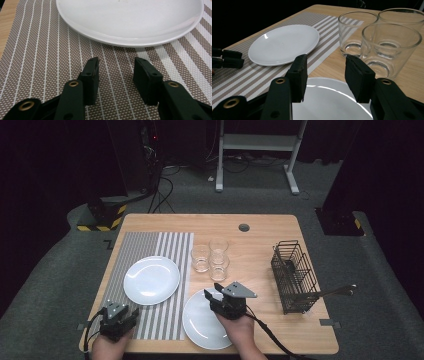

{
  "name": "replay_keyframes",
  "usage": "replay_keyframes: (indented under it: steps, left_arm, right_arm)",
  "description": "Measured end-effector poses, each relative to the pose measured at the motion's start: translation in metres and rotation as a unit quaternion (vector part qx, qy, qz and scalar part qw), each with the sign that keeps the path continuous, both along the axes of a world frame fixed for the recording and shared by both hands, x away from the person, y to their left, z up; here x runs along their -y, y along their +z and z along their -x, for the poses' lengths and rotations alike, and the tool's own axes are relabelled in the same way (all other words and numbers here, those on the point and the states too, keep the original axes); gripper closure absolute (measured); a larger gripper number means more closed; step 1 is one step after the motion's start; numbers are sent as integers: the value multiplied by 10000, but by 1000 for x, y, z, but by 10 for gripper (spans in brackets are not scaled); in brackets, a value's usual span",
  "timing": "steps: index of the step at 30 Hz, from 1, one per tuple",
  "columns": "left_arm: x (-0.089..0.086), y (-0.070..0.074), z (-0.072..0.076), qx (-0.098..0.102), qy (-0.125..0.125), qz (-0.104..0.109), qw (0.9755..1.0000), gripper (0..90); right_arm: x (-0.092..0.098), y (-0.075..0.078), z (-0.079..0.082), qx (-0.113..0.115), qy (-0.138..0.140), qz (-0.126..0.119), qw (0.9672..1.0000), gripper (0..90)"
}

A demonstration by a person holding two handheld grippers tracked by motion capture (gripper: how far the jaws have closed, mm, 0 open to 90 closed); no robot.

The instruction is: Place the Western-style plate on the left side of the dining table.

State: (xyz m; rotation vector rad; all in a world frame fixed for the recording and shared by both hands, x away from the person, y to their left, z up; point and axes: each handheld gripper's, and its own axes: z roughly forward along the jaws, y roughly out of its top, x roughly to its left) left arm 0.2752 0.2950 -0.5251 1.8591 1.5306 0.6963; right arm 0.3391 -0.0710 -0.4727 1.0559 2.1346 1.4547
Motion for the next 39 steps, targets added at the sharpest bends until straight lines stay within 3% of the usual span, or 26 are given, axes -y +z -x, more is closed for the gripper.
replay_keyframes:
  steps: [9, 16, 25, 29, 32, 39]
  left_arm:
    - [5, 0, 2, 9, 39, 11, 10000, 629]
    - [6, 0, 3, 9, 49, -9, 10000, 632]
    - [9, 0, 3, 29, 42, 5, 10000, 652]
    - [10, 2, 2, -47, 19, -91, 9999, 651]
    - [13, 4, -1, -84, -100, -238, 9996, 622]
    - [6, 3, -8, -64, -24, -164, 9998, 550]
  right_arm:
    - [7, 12, -3, 237, -24, -110, 9997, 527]
    - [6, 20, -3, 529, -14, -96, 9986, 527]
    - [6, 30, -7, 713, -4, -77, 9974, 513]
    - [8, 36, -8, 795, -26, -36, 9968, 513]
    - [10, 39, -9, 849, -58, 22, 9964, 518]
    - [20, 40, -10, 875, -143, 157, 9959, 530]
